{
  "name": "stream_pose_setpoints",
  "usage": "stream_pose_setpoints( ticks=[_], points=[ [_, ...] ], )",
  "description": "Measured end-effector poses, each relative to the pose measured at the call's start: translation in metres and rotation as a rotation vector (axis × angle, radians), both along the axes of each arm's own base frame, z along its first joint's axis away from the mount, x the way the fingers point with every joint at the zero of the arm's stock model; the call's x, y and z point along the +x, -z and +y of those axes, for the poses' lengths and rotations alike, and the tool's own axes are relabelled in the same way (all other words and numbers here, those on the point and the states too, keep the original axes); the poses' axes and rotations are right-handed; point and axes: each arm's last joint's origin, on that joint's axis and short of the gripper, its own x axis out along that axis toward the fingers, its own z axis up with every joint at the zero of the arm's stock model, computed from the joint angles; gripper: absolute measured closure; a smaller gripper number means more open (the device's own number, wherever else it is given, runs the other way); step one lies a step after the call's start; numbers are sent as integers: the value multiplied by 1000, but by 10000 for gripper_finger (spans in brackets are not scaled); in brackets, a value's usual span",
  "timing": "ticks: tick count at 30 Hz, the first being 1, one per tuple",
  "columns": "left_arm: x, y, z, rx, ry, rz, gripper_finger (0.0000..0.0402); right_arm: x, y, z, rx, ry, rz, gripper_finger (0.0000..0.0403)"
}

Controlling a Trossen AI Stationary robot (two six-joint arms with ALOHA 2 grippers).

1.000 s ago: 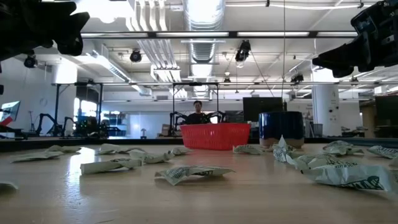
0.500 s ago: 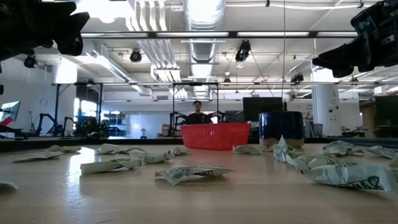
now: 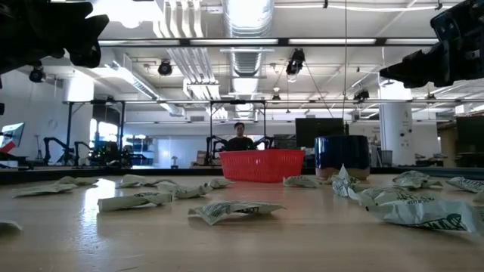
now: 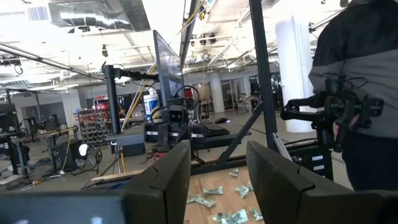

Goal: Pick and place Stevia / Truvia into bins
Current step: Put the stevia packet into the red basket

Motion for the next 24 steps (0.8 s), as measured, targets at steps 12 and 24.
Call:
stream_pose_setpoints(
  ticks=[12, 24],
  points=[
    [0, 0, 0, 0, 0, 0, 261, 0, -5, 0, 345, 18, -90, 280],
    [0, -3, 3, -24, -86, -25, 261, 0, -12, -1, 1005, 58, -241, 280]
  ],
)
